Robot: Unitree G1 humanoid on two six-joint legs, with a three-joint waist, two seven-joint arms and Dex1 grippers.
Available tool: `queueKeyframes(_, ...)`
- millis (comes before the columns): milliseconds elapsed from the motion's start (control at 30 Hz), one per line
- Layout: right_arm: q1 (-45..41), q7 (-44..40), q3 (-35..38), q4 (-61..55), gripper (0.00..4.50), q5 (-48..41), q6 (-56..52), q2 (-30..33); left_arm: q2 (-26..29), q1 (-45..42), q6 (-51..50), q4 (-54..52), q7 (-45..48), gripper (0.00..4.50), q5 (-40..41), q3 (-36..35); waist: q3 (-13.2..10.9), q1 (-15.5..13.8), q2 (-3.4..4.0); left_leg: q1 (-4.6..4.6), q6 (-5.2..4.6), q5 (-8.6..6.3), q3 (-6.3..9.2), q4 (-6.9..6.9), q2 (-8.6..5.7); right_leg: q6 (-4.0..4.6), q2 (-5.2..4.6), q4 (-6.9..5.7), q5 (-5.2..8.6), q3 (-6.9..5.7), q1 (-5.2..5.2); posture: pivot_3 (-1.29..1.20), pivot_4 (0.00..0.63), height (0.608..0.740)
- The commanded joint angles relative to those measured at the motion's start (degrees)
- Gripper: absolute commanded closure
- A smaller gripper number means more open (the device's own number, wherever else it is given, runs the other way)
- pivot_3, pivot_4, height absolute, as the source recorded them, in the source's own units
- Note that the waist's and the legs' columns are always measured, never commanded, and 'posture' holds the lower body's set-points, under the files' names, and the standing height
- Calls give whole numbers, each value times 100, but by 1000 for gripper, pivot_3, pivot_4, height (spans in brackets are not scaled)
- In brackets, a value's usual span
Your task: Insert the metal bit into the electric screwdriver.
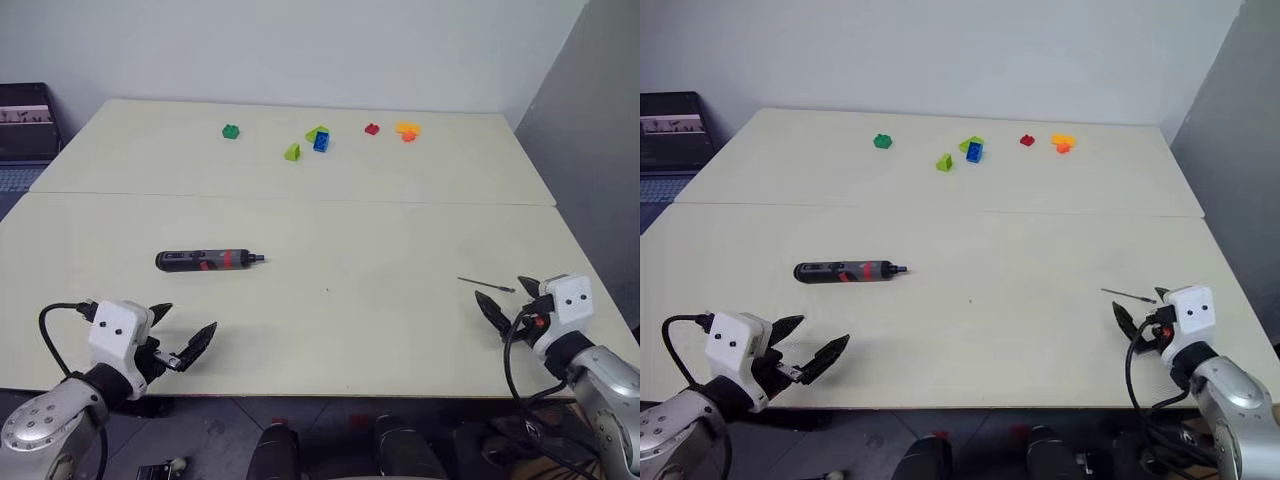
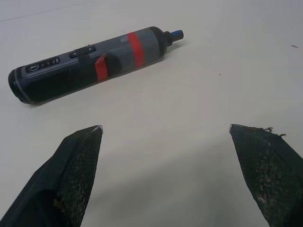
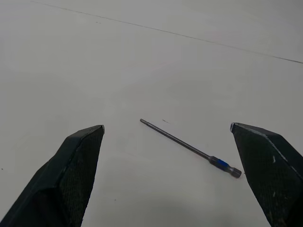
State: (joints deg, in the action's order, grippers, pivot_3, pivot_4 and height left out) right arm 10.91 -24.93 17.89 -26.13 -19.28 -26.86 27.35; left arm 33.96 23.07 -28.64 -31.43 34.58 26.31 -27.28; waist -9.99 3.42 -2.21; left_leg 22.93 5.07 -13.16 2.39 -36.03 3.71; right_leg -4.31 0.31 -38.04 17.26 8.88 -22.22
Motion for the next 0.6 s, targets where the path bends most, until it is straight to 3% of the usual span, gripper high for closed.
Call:
queueKeyframes(33, -26, 0, 56, -260, 0, -70, -36, 70, 51, -21, 9, -83, 52, 8, 69, -48, 0, 1, 0, 0, 0, 0, 0, 0, 0, 0, 0, 0, 0, 0, -1, 0, 150, 740)
queueKeyframes(600, 67, -245, -23, -142, 0, -21, 176, 83, 188, -128, 161, -79, 414, 8, 162, -47, 0, 1, 0, 0, 0, 0, 0, 0, 0, 0, 0, 0, 0, 0, -1, 0, 150, 740)
